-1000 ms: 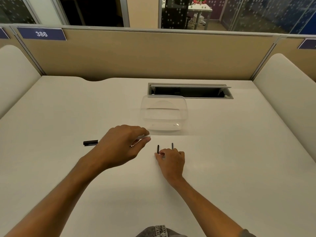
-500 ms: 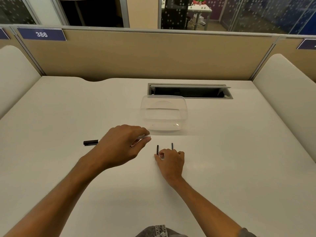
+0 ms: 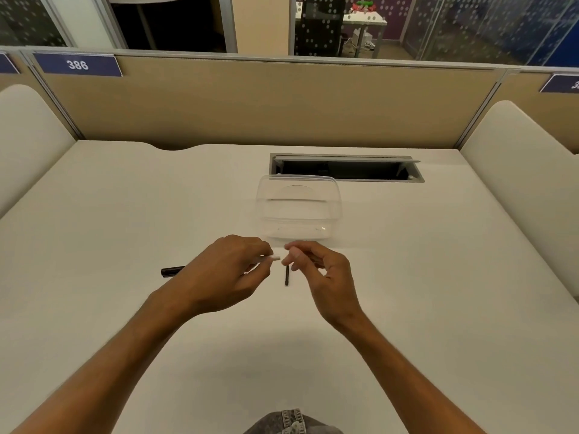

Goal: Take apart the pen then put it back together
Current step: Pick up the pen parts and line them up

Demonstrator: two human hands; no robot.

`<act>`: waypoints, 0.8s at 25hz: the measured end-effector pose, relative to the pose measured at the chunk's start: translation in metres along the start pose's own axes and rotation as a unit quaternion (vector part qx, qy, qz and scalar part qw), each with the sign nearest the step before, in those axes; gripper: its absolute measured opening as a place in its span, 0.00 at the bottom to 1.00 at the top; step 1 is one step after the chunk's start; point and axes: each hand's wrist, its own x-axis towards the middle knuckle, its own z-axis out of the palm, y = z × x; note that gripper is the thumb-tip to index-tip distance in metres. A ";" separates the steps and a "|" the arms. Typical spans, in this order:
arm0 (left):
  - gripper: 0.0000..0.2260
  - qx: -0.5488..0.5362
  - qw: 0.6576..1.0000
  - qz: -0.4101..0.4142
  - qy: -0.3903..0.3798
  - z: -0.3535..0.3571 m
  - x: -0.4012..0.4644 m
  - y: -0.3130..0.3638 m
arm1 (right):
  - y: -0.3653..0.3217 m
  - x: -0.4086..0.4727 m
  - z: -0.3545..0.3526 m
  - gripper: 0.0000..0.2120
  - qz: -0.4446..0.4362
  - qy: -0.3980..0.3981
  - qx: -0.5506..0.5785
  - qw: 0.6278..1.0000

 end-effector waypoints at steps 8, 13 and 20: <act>0.13 -0.013 1.000 0.021 -0.007 0.001 -0.002 0.013 | -0.024 -0.003 -0.017 0.06 0.023 -0.076 0.035 0.996; 0.08 0.013 1.000 0.006 0.003 -0.006 -0.007 0.006 | -0.023 0.000 -0.024 0.04 0.031 -0.062 0.087 0.994; 0.09 0.030 0.998 -0.008 0.046 -0.010 -0.016 -0.012 | -0.023 0.003 -0.041 0.07 -0.034 -0.030 -0.076 0.996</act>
